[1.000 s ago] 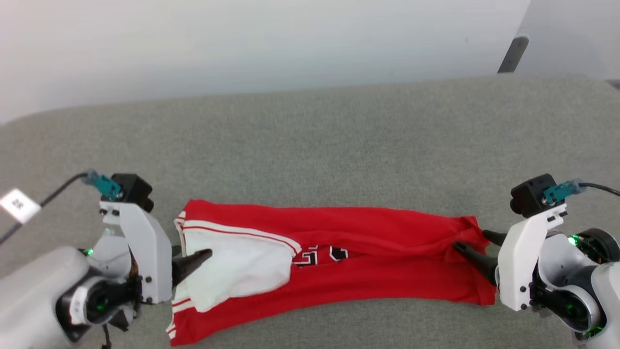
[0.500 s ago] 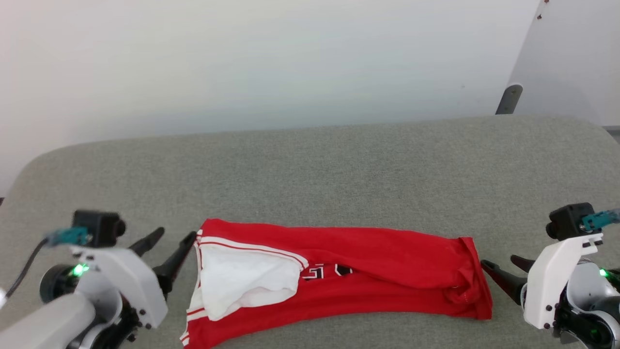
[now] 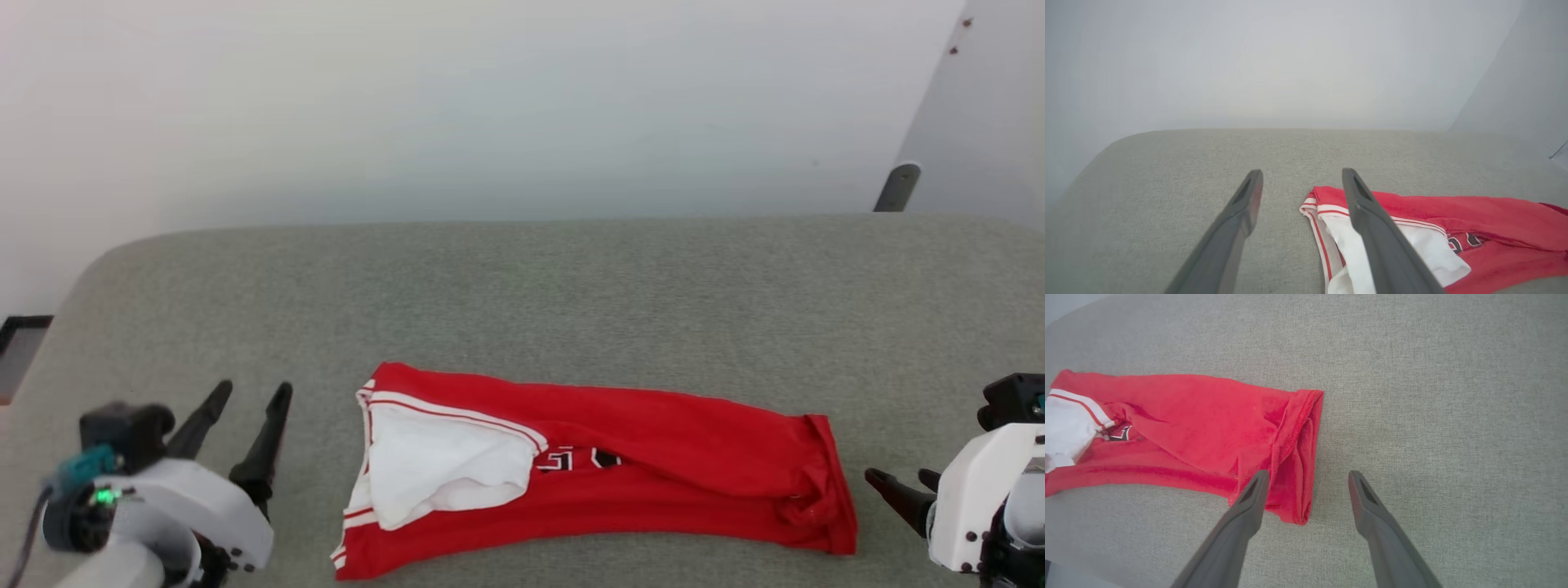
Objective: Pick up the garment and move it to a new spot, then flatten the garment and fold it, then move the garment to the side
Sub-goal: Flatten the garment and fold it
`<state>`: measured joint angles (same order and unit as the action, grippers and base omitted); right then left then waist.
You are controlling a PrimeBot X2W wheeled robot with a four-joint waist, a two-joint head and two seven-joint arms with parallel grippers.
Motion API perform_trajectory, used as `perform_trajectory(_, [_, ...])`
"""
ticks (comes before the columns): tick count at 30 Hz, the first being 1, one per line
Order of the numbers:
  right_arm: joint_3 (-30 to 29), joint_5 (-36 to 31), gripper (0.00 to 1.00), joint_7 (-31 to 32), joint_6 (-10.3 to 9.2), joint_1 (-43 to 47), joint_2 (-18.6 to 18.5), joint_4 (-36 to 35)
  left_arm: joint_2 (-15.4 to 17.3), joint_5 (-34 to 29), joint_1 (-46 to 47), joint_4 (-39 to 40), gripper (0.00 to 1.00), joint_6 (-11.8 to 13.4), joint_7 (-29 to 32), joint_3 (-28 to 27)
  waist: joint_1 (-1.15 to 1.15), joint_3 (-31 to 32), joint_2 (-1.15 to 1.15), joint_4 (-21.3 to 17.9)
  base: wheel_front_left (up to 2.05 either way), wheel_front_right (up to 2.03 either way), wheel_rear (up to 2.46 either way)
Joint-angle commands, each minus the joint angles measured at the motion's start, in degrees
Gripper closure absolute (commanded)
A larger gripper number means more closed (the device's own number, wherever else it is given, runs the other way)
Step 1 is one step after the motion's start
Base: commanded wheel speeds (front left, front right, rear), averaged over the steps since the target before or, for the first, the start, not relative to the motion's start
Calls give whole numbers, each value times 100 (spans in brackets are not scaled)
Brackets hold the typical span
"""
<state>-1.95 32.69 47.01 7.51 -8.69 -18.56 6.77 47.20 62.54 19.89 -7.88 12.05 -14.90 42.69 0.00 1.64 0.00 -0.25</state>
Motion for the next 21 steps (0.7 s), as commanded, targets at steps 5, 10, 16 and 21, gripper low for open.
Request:
perform_trajectory(5, [-185, -215, 0, 154, -4, -9, 77, 161, -524, -717, -709, -73, 0, -208, -28, -913, 0, -60, 0, 210, 0, 0, 0])
perform_trajectory(10, [-291, -295, 0, 287, -4, -192, 140, 313, -951, -1343, -1106, -134, 0, -536, -28, -1639, 0, -163, 0, 388, 0, 0, 0])
perform_trajectory(16, [-404, -460, 0, 528, -4, -414, 188, 500, -1389, -1845, -1365, -193, 0, -918, -28, -2274, 0, -381, 0, 593, 0, 0, 0])
perform_trajectory(21, [-491, -643, 0, 712, -4, -606, 250, 724, -1674, -2080, -1368, -307, 0, -1172, -28, -2552, 0, -611, 0, 735, 0, 0, 0])
